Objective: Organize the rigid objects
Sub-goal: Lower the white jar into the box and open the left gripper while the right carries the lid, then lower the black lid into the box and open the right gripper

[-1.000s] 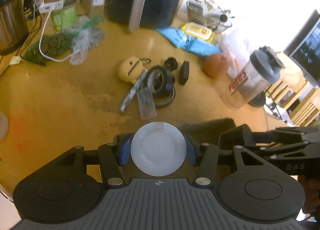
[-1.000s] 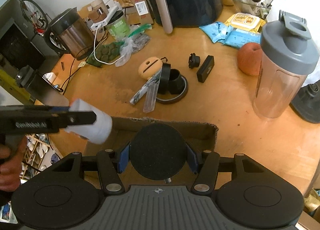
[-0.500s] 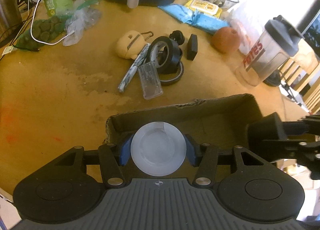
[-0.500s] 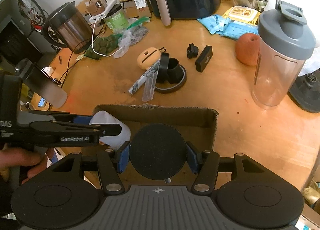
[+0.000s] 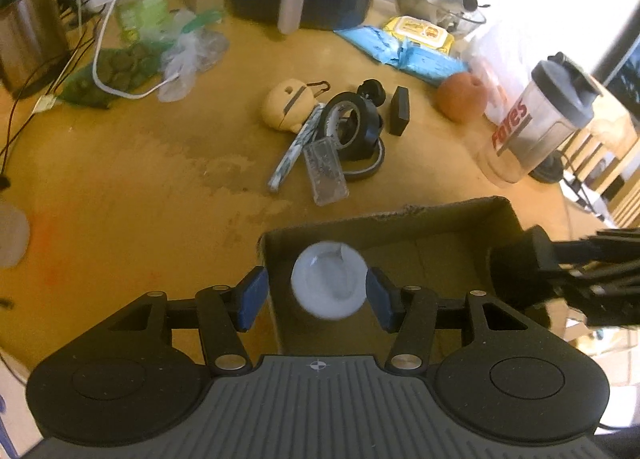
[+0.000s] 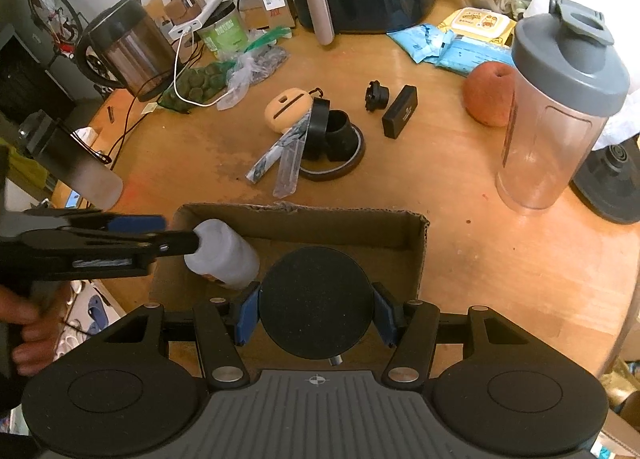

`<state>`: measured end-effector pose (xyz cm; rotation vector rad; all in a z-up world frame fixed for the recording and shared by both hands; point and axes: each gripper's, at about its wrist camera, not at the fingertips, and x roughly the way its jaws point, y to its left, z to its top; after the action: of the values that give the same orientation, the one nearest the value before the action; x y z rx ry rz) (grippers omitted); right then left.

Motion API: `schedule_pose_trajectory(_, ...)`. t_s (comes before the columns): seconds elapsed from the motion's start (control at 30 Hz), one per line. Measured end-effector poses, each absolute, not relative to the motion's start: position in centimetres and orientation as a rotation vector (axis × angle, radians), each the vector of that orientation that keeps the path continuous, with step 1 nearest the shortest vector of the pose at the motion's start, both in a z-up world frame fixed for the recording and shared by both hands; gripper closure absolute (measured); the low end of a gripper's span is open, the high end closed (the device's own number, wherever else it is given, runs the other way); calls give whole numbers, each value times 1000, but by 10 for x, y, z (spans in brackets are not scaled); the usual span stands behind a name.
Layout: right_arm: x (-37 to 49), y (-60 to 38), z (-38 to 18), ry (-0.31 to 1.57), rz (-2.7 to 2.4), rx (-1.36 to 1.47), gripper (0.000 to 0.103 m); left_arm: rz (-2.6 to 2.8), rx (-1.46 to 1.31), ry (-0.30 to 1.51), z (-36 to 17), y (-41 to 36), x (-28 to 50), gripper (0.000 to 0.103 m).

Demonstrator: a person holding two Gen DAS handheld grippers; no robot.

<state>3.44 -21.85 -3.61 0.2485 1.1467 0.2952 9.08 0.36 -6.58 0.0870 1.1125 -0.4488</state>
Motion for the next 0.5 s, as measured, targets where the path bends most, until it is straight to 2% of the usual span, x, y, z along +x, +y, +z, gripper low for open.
schedule_pose_trajectory(0.27,44,-210,-29,1160,296,181,43,-372,49,1123,-40,38,76,49)
schedule_pose_trajectory(0.5,52,-208,-1,1158,328,168,43,-369,3,1080,-16,51,73,49)
